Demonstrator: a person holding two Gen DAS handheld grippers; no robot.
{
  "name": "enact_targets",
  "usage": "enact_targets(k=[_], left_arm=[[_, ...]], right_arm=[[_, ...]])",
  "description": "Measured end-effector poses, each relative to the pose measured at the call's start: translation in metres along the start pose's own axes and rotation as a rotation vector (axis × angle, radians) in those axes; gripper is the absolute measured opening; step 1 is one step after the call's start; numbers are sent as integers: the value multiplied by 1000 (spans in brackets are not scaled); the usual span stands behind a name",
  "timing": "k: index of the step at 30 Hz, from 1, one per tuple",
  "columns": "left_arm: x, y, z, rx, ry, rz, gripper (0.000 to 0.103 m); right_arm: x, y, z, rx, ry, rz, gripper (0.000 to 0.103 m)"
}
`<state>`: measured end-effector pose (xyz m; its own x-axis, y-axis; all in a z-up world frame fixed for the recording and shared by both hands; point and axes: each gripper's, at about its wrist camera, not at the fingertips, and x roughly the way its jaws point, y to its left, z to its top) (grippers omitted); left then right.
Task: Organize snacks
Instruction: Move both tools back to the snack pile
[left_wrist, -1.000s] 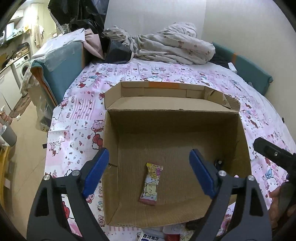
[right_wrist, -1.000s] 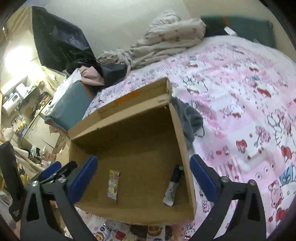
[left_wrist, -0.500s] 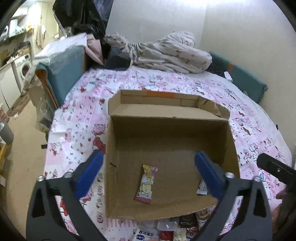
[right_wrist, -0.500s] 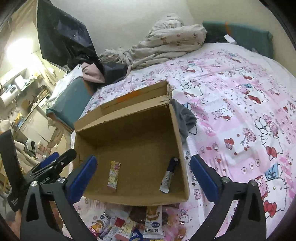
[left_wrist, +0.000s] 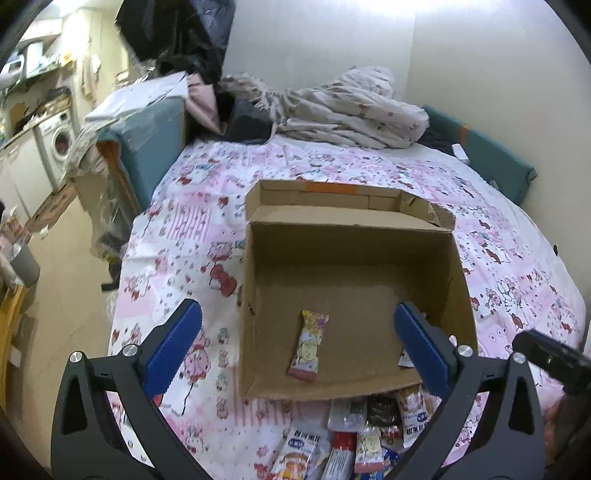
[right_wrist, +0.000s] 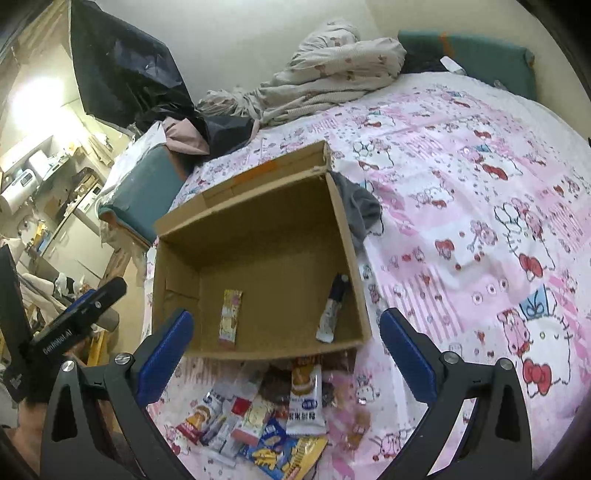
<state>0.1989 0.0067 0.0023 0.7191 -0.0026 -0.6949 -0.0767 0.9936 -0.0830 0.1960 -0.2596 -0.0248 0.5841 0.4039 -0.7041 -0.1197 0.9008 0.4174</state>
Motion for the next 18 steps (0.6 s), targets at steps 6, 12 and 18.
enact_targets(k=[6,12,18], left_arm=[[-10,10,-10,-25,39,6,102],[-19,17,-28,-29,81,11,102],[-23,22,-47,-40,141,14,102]], right_arm=[[-8,-4,-15,15,23,-14,103],[-11,-8,-26,31,49,-8,103],[-1,-11,-40,51,121,-31,103]])
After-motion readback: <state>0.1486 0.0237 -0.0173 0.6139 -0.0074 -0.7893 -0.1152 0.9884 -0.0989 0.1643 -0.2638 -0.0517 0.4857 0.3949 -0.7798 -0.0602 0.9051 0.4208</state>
